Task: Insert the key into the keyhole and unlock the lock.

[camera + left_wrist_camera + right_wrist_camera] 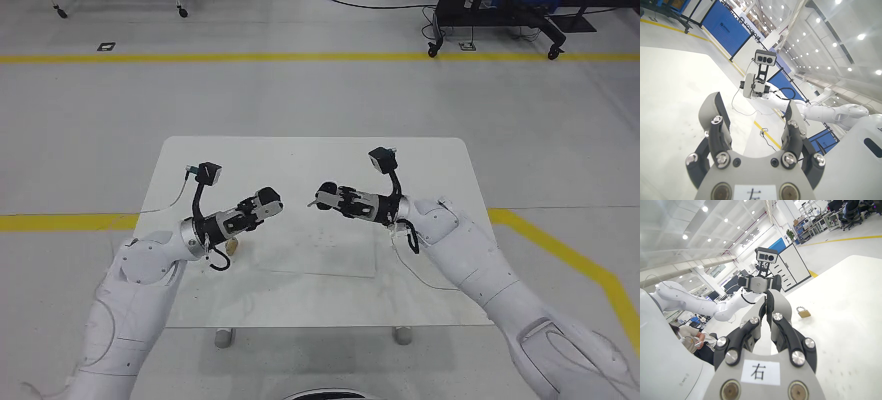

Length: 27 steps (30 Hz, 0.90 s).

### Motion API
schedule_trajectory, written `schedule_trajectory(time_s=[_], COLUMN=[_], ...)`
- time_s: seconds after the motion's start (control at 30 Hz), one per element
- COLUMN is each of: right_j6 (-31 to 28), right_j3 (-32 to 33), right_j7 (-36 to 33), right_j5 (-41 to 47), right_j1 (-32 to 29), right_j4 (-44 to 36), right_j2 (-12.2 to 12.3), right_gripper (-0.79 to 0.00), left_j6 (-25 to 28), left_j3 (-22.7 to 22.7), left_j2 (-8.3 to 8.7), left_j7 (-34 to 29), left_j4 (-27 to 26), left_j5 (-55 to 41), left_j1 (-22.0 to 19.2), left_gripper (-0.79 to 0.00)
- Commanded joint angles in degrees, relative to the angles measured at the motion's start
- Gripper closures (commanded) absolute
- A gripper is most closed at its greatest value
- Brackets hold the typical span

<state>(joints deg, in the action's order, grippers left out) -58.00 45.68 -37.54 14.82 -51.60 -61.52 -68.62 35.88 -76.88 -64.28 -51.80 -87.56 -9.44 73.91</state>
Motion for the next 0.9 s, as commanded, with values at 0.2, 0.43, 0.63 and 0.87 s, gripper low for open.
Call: schedule_trajectory(time_s=[0.2, 0.43, 0.63, 0.87], right_j6=[0.0, 0.0, 0.0, 0.0], right_j3=[-0.11, -0.13, 0.51, 0.99], right_j7=[-8.74, -8.74, -8.74, -8.74], right_j5=[6.93, 6.16, 5.27, 4.45], right_j1=[1.74, 2.49, 2.45, 2.27], right_j4=[3.91, 6.37, 7.14, 7.23], right_j2=[-2.98, -4.82, -5.61, -6.02], right_gripper=[0.0, 0.0, 0.0, 0.0], left_j6=[0.3, 0.1, -0.29, -0.26], left_j3=[4.32, 6.04, 6.79, 7.04], left_j2=[-0.52, -0.58, -0.55, -0.42], left_j7=[2.75, 2.72, 3.13, 4.01], left_j4=[1.02, 1.49, 2.52, 3.34], left_j5=[3.8, 3.94, 4.14, 4.33], left_j1=[-2.17, -3.45, -4.16, -4.46], left_gripper=[-0.508, -0.2, 0.0, 0.0])
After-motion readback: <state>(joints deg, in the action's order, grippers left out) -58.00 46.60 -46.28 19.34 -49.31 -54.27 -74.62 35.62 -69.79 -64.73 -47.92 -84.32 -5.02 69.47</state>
